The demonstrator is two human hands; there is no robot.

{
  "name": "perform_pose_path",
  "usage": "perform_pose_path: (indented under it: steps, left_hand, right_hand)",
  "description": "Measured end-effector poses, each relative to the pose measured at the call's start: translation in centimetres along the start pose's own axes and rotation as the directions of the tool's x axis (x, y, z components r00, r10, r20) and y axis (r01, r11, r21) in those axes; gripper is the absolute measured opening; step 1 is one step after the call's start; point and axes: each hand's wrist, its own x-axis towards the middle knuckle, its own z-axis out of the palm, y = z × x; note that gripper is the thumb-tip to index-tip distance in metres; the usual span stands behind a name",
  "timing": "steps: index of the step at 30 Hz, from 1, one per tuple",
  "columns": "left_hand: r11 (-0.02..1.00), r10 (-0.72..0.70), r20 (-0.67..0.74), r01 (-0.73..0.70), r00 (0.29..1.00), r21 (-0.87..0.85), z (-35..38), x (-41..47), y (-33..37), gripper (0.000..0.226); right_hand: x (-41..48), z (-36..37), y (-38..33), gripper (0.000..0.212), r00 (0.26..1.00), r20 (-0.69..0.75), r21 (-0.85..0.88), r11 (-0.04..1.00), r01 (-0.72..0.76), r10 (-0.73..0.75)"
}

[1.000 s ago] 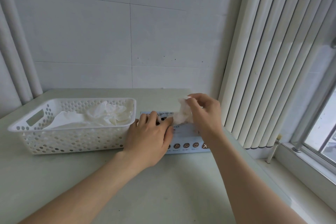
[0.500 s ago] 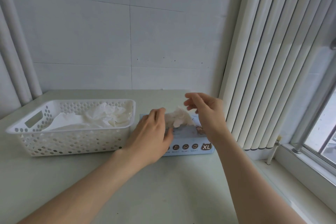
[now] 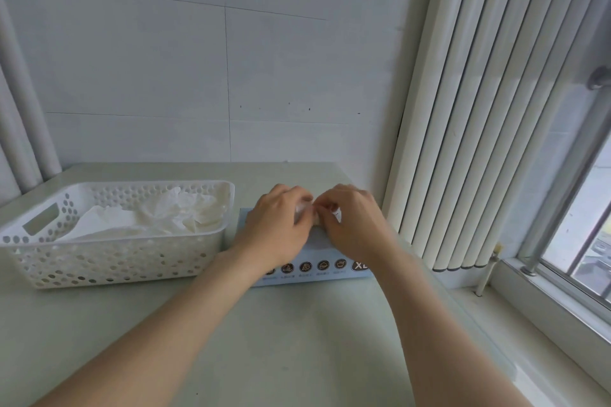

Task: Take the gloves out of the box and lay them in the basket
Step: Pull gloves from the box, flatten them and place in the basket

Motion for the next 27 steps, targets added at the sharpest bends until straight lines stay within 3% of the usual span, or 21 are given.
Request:
perform_pose_path:
  steps: [6,11,14,16,19,24,27]
  left_hand:
    - [0.999,-0.036,-0.085,0.038,0.996,0.022,0.6,-0.2,-0.6,0.014]
    - [0.996,-0.068,-0.127,0.075,0.99,0.05,0.7,-0.7,-0.5,0.009]
    - [0.997,-0.08,-0.157,0.079,0.984,-0.013,0.5,-1.0,-0.4,0.026]
    - [0.997,-0.066,-0.105,0.063,0.992,-0.034,0.4,-0.9,-0.5,0.044]
    - [0.998,-0.062,-0.059,0.062,0.996,-0.007,0.4,-0.6,-0.7,0.06]
    - [0.995,-0.097,-0.098,0.097,0.991,0.003,0.2,-0.7,-0.4,0.036]
    - [0.991,-0.137,-0.065,0.137,0.988,0.004,0.6,-0.6,0.0,0.039]
  right_hand:
    - [0.6,1.4,-0.4,0.015,0.997,-0.077,0.088,0.996,-0.006,0.013]
    - [0.7,1.1,0.0,0.031,0.964,-0.098,0.159,0.96,-0.231,0.248]
    - [0.3,0.7,0.0,0.029,0.951,0.015,0.062,0.949,-0.311,0.31]
    - [0.2,0.6,-0.1,0.024,0.952,0.048,0.033,0.952,-0.304,0.302]
    - [0.3,0.7,0.2,0.018,0.959,0.036,0.094,0.954,-0.284,0.282]
    - [0.4,0.4,0.5,0.015,0.933,-0.03,0.321,0.887,-0.331,0.359]
    - [0.3,0.1,0.6,0.015,0.916,-0.036,0.454,0.823,-0.341,0.399]
